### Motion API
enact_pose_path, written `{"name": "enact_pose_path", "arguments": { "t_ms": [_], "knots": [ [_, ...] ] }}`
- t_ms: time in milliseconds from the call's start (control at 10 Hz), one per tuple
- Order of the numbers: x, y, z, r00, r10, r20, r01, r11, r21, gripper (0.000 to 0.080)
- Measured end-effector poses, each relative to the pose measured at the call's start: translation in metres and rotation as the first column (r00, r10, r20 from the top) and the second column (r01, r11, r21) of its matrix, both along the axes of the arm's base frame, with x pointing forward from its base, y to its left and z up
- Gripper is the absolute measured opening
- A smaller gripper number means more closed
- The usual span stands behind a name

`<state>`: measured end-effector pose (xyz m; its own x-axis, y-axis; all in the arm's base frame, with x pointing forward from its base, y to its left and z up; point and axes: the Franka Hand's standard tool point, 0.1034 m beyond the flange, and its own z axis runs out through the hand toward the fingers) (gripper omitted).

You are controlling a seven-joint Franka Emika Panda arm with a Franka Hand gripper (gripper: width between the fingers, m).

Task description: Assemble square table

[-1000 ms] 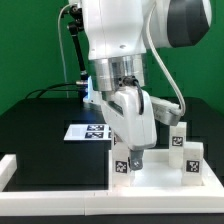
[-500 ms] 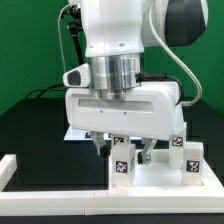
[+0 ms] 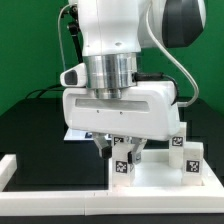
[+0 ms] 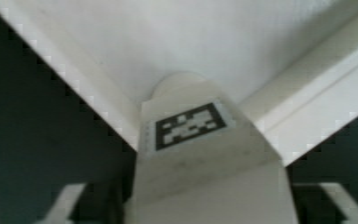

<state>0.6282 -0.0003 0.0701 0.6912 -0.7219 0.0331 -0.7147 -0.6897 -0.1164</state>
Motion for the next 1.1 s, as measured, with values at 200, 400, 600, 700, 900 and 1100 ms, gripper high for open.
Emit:
{"name": "enact_pose_path", "arguments": {
  "t_ms": [200, 400, 600, 700, 900, 1100],
  "knots": [
    [-0.0002, -0.0011, -0.0005, 0.991, -0.133, -0.009, 0.133, 0.991, 0.013, 0.0290],
    [-0.0009, -0.0030, -0.0009, 0.952, -0.304, -0.025, 0.305, 0.952, 0.028, 0.0290],
    [-0.0026, -0.0094, -0.0016, 0.846, -0.530, -0.054, 0.532, 0.845, 0.045, 0.0290],
    [-0.0045, -0.0100, -0.0020, 0.745, -0.662, -0.082, 0.667, 0.741, 0.079, 0.0290],
    [-0.0062, -0.0077, -0.0022, 0.500, -0.852, -0.154, 0.866, 0.489, 0.107, 0.0291],
    [-0.0065, -0.0074, -0.0027, 0.363, -0.911, -0.195, 0.931, 0.347, 0.115, 0.0292]
  ]
}}
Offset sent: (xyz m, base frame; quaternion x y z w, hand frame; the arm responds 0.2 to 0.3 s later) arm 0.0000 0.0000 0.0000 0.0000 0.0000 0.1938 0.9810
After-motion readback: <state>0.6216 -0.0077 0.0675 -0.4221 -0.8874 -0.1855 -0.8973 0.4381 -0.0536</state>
